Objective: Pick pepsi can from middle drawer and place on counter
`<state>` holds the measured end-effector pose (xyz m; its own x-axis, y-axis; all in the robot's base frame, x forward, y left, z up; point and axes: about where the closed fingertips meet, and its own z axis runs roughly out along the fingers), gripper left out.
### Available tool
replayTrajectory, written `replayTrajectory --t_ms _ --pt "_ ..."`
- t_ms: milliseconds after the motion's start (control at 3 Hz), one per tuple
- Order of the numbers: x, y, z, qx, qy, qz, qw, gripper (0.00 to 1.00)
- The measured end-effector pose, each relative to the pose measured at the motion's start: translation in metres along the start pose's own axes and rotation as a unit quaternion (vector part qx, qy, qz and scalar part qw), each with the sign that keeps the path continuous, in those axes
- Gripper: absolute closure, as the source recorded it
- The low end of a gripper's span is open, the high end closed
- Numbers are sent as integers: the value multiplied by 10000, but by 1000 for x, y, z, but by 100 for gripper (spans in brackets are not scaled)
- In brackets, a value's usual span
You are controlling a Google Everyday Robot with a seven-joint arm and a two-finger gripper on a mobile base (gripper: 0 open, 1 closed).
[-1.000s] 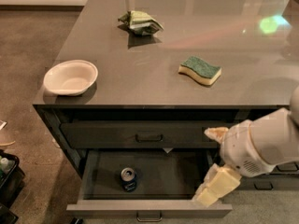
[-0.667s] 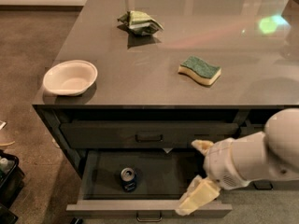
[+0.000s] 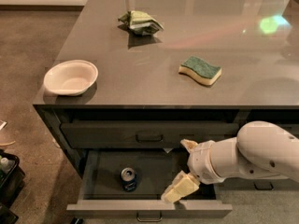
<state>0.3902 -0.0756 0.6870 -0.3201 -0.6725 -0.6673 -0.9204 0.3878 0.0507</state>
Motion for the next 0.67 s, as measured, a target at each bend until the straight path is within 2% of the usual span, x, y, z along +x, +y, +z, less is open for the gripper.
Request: replayTrajectory --t_ms 333,667 --pt "17 6 10 -38 25 250 9997 0" --pt "33 35 64 -417 -196 458 9979 0"
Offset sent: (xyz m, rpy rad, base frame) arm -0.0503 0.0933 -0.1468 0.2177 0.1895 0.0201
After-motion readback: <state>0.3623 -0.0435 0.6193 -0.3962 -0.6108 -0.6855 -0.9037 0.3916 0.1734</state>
